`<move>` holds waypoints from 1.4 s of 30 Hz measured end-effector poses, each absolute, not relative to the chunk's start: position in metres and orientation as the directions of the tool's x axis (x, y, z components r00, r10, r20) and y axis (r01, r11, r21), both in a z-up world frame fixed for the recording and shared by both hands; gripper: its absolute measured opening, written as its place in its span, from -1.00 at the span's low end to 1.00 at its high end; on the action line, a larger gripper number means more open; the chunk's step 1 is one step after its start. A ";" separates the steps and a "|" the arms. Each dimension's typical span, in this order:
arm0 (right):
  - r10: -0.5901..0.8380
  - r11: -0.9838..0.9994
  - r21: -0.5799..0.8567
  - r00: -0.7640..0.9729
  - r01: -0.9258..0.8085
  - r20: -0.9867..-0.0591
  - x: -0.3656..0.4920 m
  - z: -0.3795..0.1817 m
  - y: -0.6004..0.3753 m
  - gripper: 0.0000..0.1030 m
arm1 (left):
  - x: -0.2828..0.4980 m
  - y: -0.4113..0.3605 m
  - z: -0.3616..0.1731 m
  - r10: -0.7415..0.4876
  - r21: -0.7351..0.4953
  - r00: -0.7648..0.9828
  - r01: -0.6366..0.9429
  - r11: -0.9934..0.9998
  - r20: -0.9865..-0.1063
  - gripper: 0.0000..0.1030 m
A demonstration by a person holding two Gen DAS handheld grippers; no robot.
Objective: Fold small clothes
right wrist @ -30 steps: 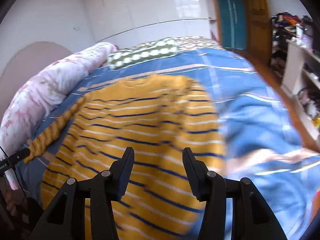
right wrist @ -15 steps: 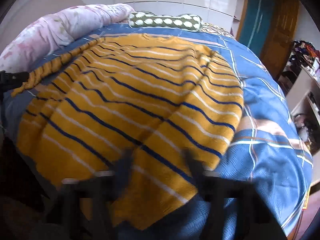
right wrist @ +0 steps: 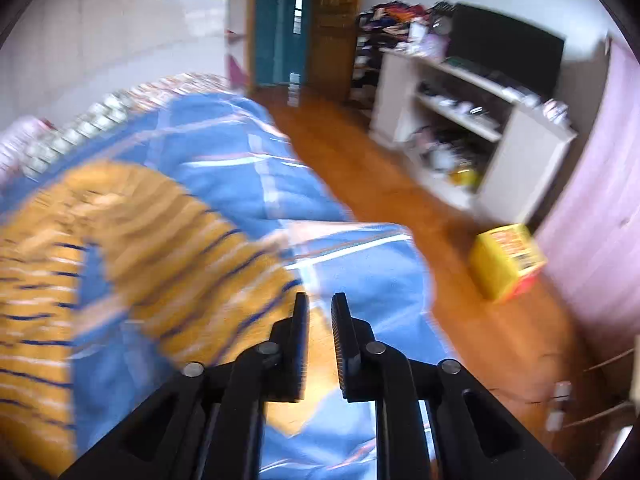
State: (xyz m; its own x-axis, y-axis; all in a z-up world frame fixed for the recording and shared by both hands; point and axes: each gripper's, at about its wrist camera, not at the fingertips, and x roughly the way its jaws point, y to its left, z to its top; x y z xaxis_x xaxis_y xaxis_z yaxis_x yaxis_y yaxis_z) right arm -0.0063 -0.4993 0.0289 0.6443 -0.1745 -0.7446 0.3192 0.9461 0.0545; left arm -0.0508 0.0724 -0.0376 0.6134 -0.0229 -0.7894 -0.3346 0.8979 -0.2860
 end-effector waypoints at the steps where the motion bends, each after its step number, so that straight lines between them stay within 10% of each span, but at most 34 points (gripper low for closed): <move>1: -0.089 0.960 0.116 0.667 0.256 -0.740 -0.006 0.029 -0.486 -0.18 | -0.050 0.073 -0.041 -0.041 -0.299 0.610 -0.328 0.896 -0.791 0.26; 6: 0.297 0.933 0.360 0.582 -0.009 -0.757 0.015 -0.004 -0.413 -0.17 | -0.043 0.063 -0.063 -0.209 -0.406 0.559 -0.254 0.878 -0.802 0.27; 16: 0.344 0.937 0.333 0.474 -0.111 -0.810 0.034 -0.044 -0.335 0.00 | -0.043 0.004 -0.076 -0.323 -0.425 0.514 -0.091 0.901 -0.795 0.28; 17: 0.341 0.938 0.327 0.477 -0.115 -0.810 0.032 -0.044 -0.334 0.00 | -0.043 -0.001 -0.075 -0.296 -0.393 0.518 -0.086 0.915 -0.803 0.24; 19: 0.327 0.944 0.308 0.480 -0.120 -0.814 0.033 -0.047 -0.329 0.00 | -0.043 -0.003 -0.073 -0.284 -0.378 0.518 -0.082 0.922 -0.807 -0.84; 21: 0.319 0.946 0.300 0.482 -0.118 -0.816 0.033 -0.047 -0.328 -0.25 | -0.043 0.011 -0.071 -0.297 -0.411 0.522 -0.116 0.904 -0.800 -0.81; 22: 0.345 0.937 0.330 0.469 -0.117 -0.813 0.035 -0.048 -0.330 -0.74 | -0.046 0.022 -0.066 -0.295 -0.432 0.541 -0.144 0.890 -0.788 -0.81; 27: 0.455 0.885 0.451 0.428 -0.117 -0.781 0.020 -0.039 -0.347 -0.84 | -0.073 0.055 -0.040 -0.231 -0.413 0.590 -0.193 0.890 -0.774 -0.88; 35: 0.454 0.881 0.464 0.441 -0.092 -0.774 -0.001 -0.040 -0.367 -0.83 | -0.084 0.065 -0.052 -0.163 -0.354 0.563 -0.249 0.901 -0.810 -0.87; 39: 0.348 0.897 0.442 0.570 0.029 -0.745 0.001 -0.020 -0.419 -0.80 | -0.096 0.063 -0.030 -0.105 -0.313 0.637 -0.223 0.923 -0.764 -0.02; 42: 0.332 0.846 0.513 0.610 0.145 -0.719 0.008 -0.029 -0.458 -0.52 | -0.098 0.056 -0.021 -0.109 -0.316 0.663 -0.200 0.927 -0.740 0.13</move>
State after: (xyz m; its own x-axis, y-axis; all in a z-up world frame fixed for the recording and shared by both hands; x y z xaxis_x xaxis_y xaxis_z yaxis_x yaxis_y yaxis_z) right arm 0.0078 -0.4576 -0.0290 0.6103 0.3316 -0.7194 0.1452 0.8459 0.5131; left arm -0.0983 0.0563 -0.0210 0.6633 -0.1087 -0.7404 -0.2004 0.9274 -0.3157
